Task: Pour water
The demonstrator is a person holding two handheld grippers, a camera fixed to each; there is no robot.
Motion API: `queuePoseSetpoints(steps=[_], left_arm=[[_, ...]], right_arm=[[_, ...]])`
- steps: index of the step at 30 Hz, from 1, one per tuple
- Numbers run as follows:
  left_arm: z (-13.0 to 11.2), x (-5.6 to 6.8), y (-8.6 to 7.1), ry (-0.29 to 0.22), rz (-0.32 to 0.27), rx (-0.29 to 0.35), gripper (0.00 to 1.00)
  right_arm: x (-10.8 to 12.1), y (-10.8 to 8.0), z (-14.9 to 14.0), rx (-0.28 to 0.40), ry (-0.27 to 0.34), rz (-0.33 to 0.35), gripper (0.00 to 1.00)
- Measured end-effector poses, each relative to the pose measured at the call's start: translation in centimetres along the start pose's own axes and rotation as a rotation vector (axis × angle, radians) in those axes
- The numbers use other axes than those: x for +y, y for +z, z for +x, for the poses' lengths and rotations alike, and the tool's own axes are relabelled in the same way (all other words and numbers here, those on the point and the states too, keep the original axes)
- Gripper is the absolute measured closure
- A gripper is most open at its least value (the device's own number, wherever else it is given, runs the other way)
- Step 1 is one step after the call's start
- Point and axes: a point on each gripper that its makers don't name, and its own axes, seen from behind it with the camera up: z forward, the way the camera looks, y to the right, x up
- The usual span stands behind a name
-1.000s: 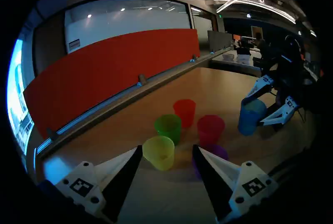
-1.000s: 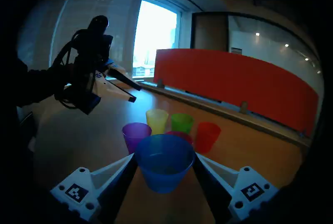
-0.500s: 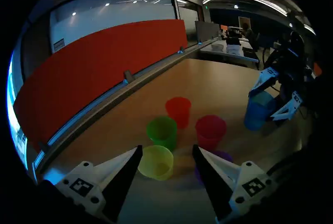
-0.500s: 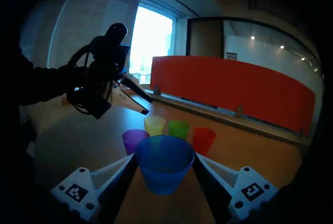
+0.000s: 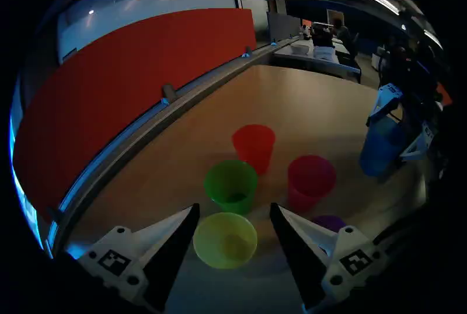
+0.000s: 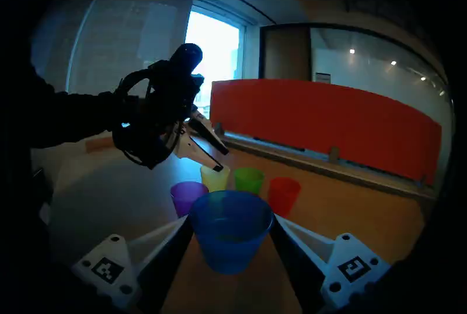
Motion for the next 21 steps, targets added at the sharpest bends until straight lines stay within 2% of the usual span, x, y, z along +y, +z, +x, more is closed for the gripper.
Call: queuePoseSetpoints(steps=[8, 14, 21], left_arm=[[0.0, -1.0, 2.1, 0.045, 0.006, -0.050, 0.11], [0.0, -1.1, 3.8, 0.033, -0.008, -0.070, 0.11], [-0.1, -0.9, 4.9, 0.037, -0.019, -0.095, 0.11]], right_arm=[[0.2, 0.1, -0.3, -0.002, 0.001, 0.003, 0.08], [0.5, 0.1, -0.4, -0.004, 0.005, 0.003, 0.08], [0.9, 0.0, -0.7, -0.004, 0.011, 0.002, 0.08]])
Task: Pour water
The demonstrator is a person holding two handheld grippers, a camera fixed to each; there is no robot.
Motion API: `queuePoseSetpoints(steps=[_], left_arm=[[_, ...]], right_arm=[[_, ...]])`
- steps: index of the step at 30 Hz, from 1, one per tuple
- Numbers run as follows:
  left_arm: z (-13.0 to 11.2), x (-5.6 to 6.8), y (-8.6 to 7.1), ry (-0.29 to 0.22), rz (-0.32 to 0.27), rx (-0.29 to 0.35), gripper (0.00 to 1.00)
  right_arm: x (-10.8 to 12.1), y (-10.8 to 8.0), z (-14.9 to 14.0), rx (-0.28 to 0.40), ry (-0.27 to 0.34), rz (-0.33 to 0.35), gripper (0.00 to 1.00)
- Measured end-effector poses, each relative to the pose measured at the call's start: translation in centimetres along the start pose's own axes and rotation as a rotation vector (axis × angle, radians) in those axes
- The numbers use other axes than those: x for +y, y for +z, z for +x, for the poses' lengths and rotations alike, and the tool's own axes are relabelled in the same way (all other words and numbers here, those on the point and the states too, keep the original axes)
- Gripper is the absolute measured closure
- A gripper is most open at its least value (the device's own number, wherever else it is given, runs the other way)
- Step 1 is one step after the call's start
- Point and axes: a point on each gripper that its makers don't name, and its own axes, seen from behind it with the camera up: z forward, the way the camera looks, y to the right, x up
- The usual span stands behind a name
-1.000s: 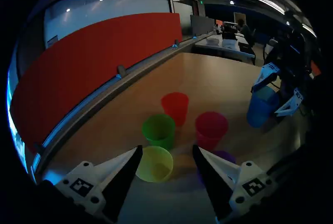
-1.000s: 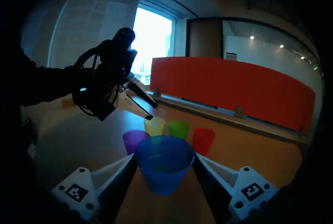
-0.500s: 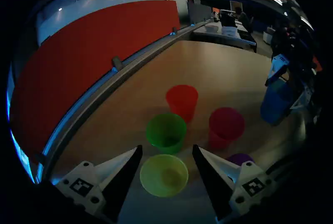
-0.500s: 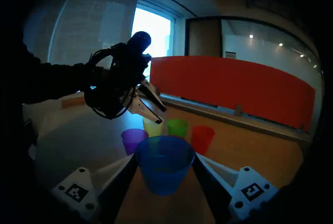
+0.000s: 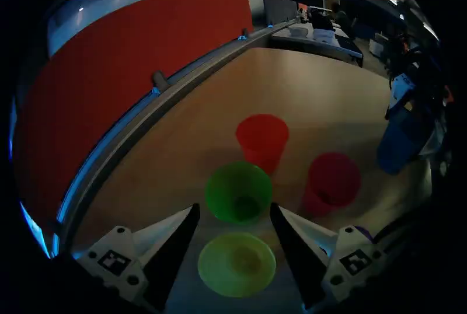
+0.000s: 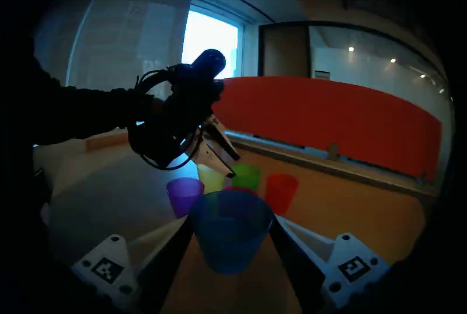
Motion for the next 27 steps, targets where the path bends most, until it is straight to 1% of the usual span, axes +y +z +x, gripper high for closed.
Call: queuePoseSetpoints(steps=[2, 5, 11, 27], left_arm=[[0.0, 0.1, 0.3, 0.005, -0.004, -0.009, 0.11], [0.2, 0.0, 0.7, 0.016, 0.003, -0.014, 0.11], [0.2, 0.0, 1.3, 0.008, -0.004, -0.030, 0.11], [0.3, -0.7, 2.5, 0.012, -0.004, -0.040, 0.11]], right_arm=[[0.1, 0.0, -0.1, 0.000, 0.002, 0.001, 0.08], [0.1, 0.0, -0.1, 0.002, 0.003, 0.002, 0.08], [0.0, 0.0, -0.1, 0.003, 0.000, 0.008, 0.08], [-0.1, 0.2, -0.6, 0.000, 0.013, 0.020, 0.08]])
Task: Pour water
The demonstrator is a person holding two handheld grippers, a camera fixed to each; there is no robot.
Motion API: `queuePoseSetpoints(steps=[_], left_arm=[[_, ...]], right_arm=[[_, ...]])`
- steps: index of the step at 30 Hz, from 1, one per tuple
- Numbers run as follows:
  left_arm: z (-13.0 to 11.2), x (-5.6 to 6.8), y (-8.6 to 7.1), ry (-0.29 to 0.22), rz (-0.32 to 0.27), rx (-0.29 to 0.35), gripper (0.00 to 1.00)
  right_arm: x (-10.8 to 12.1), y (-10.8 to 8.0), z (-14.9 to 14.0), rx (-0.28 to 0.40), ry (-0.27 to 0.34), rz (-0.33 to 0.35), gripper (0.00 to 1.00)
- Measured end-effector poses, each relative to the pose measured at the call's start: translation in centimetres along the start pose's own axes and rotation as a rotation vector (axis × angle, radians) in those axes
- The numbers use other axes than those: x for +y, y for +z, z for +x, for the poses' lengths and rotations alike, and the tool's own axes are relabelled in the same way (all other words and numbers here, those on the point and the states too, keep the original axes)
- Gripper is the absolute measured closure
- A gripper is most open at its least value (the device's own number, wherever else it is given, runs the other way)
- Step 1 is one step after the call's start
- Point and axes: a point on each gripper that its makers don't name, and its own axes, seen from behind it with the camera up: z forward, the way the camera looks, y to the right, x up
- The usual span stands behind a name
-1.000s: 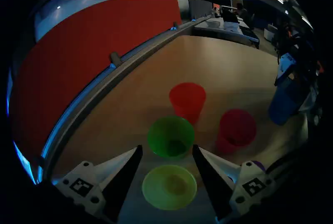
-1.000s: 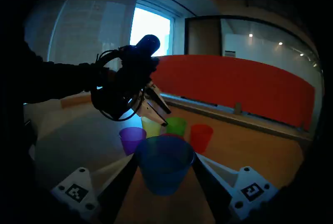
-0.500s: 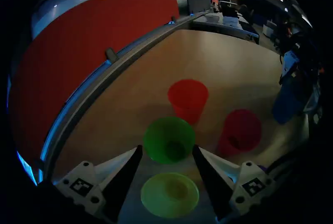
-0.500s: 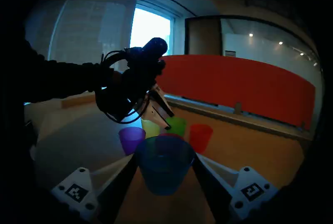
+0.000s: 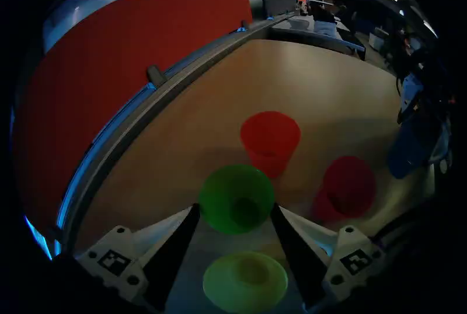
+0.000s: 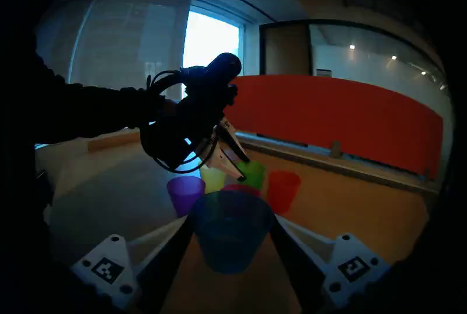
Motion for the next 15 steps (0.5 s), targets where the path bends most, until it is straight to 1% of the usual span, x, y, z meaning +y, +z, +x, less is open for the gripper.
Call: queuePoseSetpoints(steps=[5, 15], left_arm=[[0.20, -0.21, 0.26, 0.000, 0.001, 0.003, 0.11], [0.47, -0.12, 0.83, 0.008, -0.006, 0.012, 0.11]], right_arm=[[0.00, 0.09, -0.17, -0.001, 0.003, 0.000, 0.08], [0.15, 0.23, -0.30, -0.004, 0.007, 0.000, 0.08]])
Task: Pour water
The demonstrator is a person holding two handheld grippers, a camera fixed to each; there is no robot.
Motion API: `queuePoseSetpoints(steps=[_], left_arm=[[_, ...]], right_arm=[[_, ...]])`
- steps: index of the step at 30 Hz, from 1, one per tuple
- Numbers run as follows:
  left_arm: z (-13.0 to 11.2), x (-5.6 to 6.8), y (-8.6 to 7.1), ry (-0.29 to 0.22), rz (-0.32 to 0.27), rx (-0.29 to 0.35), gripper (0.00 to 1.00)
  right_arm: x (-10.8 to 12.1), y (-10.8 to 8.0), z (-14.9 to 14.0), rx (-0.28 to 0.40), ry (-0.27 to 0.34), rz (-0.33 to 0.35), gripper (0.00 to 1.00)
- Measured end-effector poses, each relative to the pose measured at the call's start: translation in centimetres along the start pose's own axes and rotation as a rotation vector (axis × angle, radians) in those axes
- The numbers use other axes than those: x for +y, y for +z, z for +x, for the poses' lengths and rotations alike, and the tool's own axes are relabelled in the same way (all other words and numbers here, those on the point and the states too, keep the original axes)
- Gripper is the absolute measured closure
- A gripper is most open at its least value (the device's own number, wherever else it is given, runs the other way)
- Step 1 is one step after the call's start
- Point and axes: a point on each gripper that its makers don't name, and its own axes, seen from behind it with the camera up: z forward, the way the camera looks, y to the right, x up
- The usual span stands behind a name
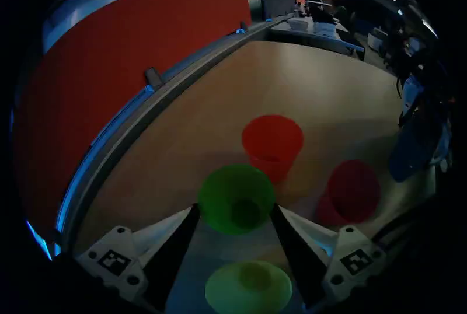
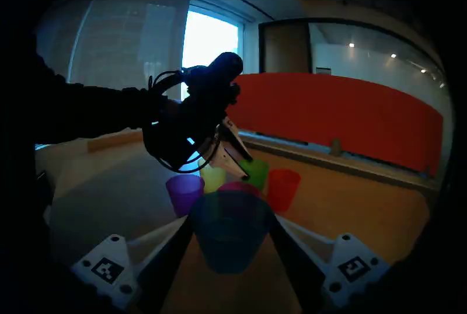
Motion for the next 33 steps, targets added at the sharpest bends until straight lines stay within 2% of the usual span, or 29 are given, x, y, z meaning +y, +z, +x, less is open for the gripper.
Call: queuePoseSetpoints(steps=[5, 20, 26, 33], left_arm=[[0.2, 0.0, 0.3, 0.005, 0.000, 0.009, 0.11], [0.7, 0.0, 0.2, -0.056, -0.014, 0.056, 0.14], [1.4, 0.0, -0.8, -0.058, -0.011, 0.083, 0.14], [2.2, 0.0, -3.0, -0.046, 0.013, 0.112, 0.14]], right_arm=[[0.1, 0.1, -0.1, -0.001, 0.002, 0.000, 0.08], [0.0, 0.3, -0.1, -0.001, 0.004, -0.001, 0.08], [-0.1, 0.3, 0.1, -0.001, 0.003, -0.002, 0.08], [-0.3, 0.1, 0.5, 0.003, -0.004, -0.005, 0.08]])
